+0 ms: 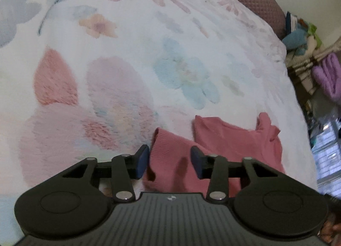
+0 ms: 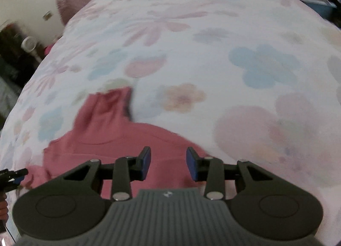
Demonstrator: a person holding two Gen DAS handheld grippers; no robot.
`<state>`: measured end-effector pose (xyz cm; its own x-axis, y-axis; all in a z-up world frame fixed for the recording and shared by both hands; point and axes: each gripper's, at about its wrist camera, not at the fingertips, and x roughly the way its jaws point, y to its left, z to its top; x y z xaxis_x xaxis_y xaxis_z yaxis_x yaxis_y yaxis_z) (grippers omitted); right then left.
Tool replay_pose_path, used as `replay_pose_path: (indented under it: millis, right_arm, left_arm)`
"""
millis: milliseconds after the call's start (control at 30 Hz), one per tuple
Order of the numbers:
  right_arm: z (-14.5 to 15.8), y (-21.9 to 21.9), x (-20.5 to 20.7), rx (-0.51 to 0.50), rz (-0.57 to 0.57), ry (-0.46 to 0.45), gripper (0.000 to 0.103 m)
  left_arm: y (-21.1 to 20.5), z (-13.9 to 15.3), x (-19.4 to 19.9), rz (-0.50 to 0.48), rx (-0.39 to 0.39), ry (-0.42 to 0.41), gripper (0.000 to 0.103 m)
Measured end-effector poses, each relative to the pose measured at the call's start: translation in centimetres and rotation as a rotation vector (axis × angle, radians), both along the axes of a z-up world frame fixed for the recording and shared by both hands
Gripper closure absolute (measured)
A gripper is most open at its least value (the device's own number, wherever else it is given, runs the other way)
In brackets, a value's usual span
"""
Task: Fold small clothes
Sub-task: 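Grasp the other sleeve cuff with the left tool and lift it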
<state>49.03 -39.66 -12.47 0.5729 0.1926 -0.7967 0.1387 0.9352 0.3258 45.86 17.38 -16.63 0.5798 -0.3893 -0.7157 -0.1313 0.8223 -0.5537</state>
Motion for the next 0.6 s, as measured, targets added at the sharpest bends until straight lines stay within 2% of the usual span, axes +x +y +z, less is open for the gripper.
replay_pose_path:
  millis: [67,100,200,300,333,367,400,500,600]
  right_arm:
    - [-1.2,-1.4,-0.2,0.043,-0.041,0.005,0.069]
    - [-1.9,-1.8,-0.2,0.06,-0.061,0.012,0.069]
    - [-3.8,-2.2,0.0,0.081,-0.116,0.027,0.069]
    - [-5.7,-3.0,0.1,0.144,-0.17,0.053,0.07]
    - [-6.1,-3.1,0.1,0.179,-0.18,0.057,0.075]
    - [-6.3,-3.3,0.0,0.208,-0.185,0.05,0.097]
    - [-6.3,-3.3,-0.1,0.219,-0.179,0.037,0.103]
    - [-4.9,-3.4,-0.4,0.192,-0.177,-0.026,0.103]
    - [-4.0,-3.8,-0.2,0.161,-0.175,-0.037,0.103]
  left_arm:
    - [-0.3,-0.2,0.1,-0.002,0.003,0.0,0.075]
    - [-0.4,-0.1,0.2,-0.006,0.014,-0.001,0.085]
    - [-0.7,0.0,0.2,-0.023,0.007,-0.007,0.095]
    - [-1.0,0.2,0.0,-0.059,-0.015,-0.01,0.097]
    - [-1.0,0.5,-0.2,-0.068,-0.011,-0.019,0.098]
    - [-1.1,1.1,-0.4,-0.066,0.009,-0.036,0.098]
    - [-1.1,1.7,-0.6,-0.063,0.021,-0.049,0.098]
    - [-0.4,4.6,-1.4,-0.092,0.05,-0.098,0.098]
    - [0.1,5.5,-1.4,-0.109,0.17,-0.091,0.098]
